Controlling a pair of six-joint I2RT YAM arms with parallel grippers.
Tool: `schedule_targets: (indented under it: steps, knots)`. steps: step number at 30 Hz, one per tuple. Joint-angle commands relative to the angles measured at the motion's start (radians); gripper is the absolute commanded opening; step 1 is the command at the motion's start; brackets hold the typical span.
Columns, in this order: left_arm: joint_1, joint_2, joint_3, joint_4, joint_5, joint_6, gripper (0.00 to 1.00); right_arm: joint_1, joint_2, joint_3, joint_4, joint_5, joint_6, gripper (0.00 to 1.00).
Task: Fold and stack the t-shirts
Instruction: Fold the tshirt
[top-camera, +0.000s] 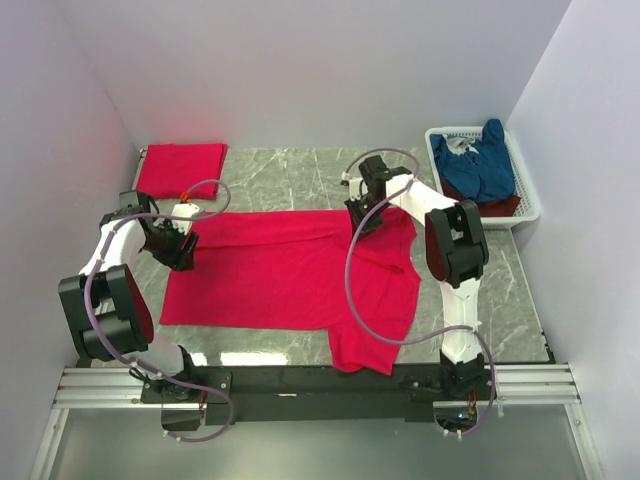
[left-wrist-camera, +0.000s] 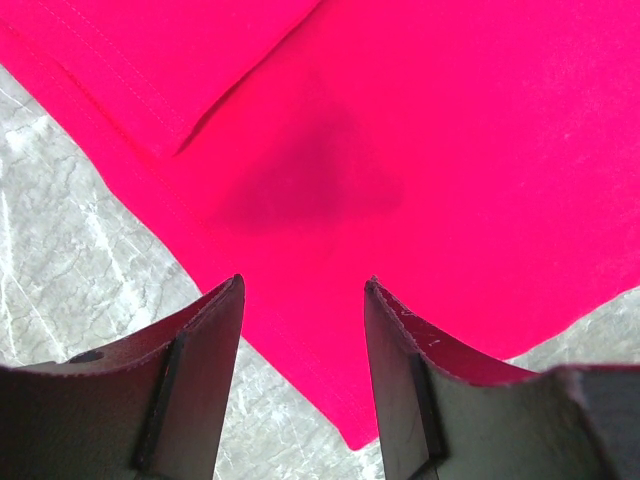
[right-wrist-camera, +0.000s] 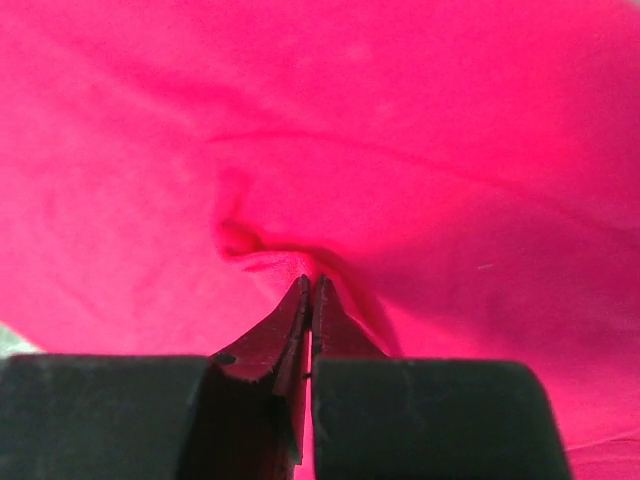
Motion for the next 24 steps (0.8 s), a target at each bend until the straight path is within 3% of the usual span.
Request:
schedule_targets:
  steps: [1, 5, 7, 9, 14, 17, 24]
  knots:
    - [0.001, -0.02, 0.031, -0.021, 0.044, -0.002, 0.57, 0.04, -0.099, -0.029, -0.023, -0.046, 0.012, 0.0]
    - [0.001, -0.014, 0.036, -0.023, 0.05, -0.005, 0.57, 0.099, -0.15, -0.098, -0.008, -0.052, 0.03, 0.0]
    - [-0.001, -0.008, 0.039, -0.021, 0.048, -0.005, 0.57, 0.133, -0.158, -0.137, 0.0, -0.031, 0.031, 0.1]
    - [-0.002, -0.002, 0.048, -0.021, 0.053, -0.008, 0.57, 0.148, -0.162, -0.149, -0.006, -0.022, 0.025, 0.27]
    - [-0.002, 0.015, 0.089, -0.029, 0.085, -0.022, 0.57, 0.15, -0.167, -0.114, -0.115, -0.152, -0.031, 0.29]
    - [-0.007, 0.038, 0.132, -0.011, 0.114, -0.069, 0.53, 0.101, -0.201, -0.09, -0.139, -0.174, -0.041, 0.32]
    - [-0.073, 0.164, 0.218, 0.126, 0.11, -0.252, 0.48, -0.101, -0.176, -0.008, -0.074, -0.048, 0.015, 0.39]
